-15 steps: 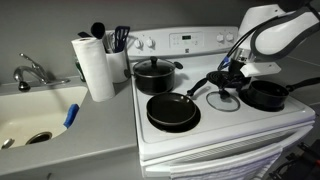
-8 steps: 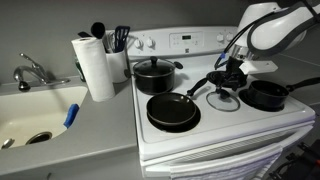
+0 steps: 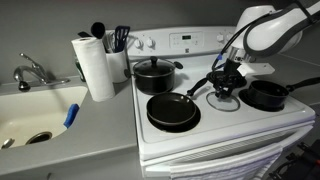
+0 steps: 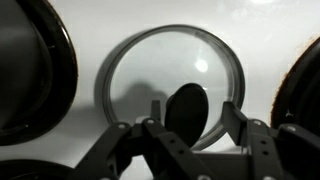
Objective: Take the lid from the stove and put it on the left pot
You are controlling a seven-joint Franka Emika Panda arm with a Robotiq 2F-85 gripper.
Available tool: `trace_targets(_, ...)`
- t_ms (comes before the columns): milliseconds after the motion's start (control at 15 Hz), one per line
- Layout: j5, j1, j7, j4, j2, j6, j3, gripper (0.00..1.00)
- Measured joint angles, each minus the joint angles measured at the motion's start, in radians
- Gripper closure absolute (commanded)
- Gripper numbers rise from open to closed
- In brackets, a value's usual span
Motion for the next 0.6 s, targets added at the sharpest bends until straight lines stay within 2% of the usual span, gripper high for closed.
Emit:
trace_targets(133, 0.005, 0.004, 0.0, 0.0, 0.003, 0.0, 0.002, 0.53)
trace_targets(267, 0.007, 0.004, 0.0, 0.0, 0.004, 0.0, 0.003, 0.47)
trace_targets(333, 0.007, 0.004, 0.0, 0.0, 0.004, 0.0, 0.003, 0.51)
trace_targets(400, 0.007, 0.003, 0.0, 0.0, 0.004, 0.0, 0.003, 0.72)
trace_targets(467, 0.007, 0.003, 0.0, 0.0, 0.004, 0.0, 0.002, 0.73)
trace_targets(600, 0.007, 0.002, 0.0, 0.0, 0.007, 0.0, 0.001, 0.85)
